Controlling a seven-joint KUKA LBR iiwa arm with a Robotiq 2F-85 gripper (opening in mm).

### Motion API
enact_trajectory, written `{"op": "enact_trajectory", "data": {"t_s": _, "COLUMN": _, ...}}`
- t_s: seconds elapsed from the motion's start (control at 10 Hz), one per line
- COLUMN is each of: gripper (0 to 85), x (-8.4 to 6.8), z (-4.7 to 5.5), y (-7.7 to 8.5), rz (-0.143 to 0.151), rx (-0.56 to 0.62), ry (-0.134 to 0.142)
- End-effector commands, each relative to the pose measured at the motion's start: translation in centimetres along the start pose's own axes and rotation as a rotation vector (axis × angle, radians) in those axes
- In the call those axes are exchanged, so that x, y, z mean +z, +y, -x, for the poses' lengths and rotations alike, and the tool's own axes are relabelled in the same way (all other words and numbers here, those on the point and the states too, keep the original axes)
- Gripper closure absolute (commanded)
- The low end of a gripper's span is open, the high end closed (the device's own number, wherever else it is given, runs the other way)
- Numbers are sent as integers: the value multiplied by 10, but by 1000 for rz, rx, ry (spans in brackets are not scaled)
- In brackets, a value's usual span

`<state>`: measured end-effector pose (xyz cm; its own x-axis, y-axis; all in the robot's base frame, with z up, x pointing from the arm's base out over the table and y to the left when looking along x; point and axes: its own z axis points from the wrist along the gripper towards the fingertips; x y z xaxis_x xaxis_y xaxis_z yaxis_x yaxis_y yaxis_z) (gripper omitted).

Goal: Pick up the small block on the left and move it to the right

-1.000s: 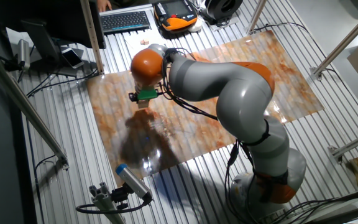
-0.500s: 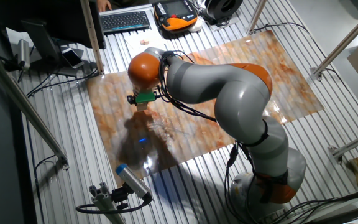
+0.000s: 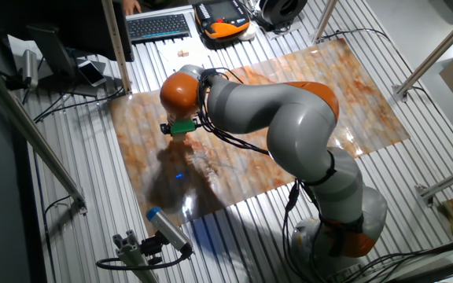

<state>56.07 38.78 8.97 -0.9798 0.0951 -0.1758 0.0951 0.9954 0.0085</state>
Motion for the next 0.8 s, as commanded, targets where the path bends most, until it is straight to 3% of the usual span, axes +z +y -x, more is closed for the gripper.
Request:
{"op": "enact_trajectory", "data": {"t_s": 0.0, "gripper": 850, "x": 2, "z": 0, "y": 0, "rz": -1, "rx": -1, "ry": -2}}
{"op": "enact_trajectory", "data": {"t_s": 0.4, "gripper": 850, "x": 18, "z": -3, "y": 2, "rz": -24, "rx": 1, "ry": -16}}
{"op": "enact_trajectory", "data": {"t_s": 0.7, "gripper": 850, "x": 25, "z": -4, "y": 2, "rz": -23, "rx": 2, "ry": 7}}
